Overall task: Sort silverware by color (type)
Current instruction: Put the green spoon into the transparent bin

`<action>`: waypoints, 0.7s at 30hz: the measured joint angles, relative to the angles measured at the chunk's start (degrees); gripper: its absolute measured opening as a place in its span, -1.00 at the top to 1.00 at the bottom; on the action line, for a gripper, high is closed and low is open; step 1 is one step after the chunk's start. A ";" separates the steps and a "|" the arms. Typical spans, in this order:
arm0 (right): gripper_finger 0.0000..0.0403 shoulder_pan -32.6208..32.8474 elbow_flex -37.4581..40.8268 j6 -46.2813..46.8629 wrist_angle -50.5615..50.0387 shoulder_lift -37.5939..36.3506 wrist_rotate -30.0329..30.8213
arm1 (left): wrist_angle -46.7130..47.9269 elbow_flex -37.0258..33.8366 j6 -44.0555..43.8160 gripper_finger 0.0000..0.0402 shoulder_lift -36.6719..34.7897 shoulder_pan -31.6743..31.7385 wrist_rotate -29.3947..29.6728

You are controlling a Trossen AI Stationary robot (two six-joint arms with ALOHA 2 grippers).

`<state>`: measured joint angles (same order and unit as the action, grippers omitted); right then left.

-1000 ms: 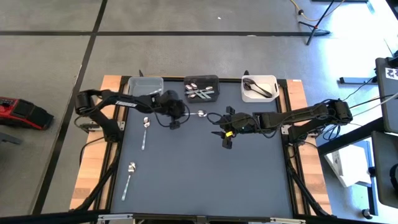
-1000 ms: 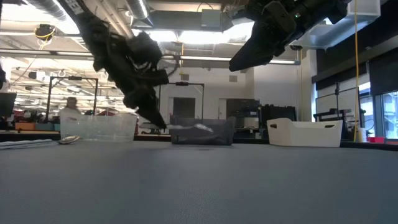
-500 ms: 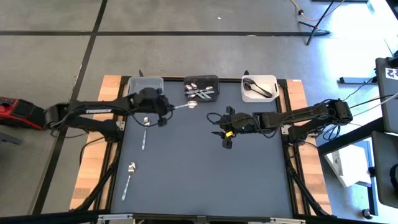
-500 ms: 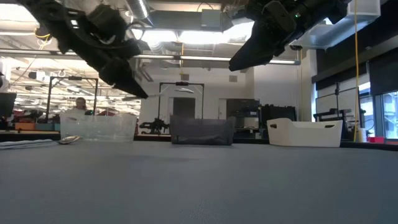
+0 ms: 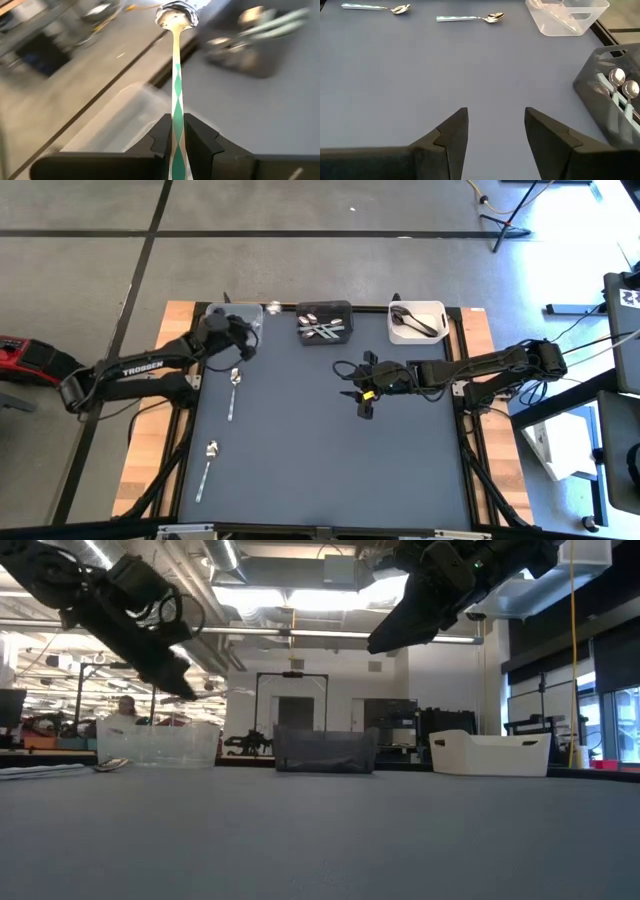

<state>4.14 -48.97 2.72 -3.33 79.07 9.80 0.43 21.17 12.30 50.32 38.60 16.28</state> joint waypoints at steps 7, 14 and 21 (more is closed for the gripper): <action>0.10 0.00 0.00 -0.01 0.02 0.00 0.00 | 0.43 -2.05 0.63 0.80 -0.03 6.78 1.88; 0.10 -0.04 0.00 -0.02 0.28 0.00 0.02 | 4.20 -2.58 2.63 0.80 -0.03 9.08 2.51; 0.10 -0.04 0.00 -0.02 0.28 0.00 0.02 | 4.82 -2.58 2.87 0.80 1.70 10.18 2.72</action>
<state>4.10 -48.97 2.70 -3.05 79.07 9.82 5.25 18.59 15.17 52.02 48.77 19.00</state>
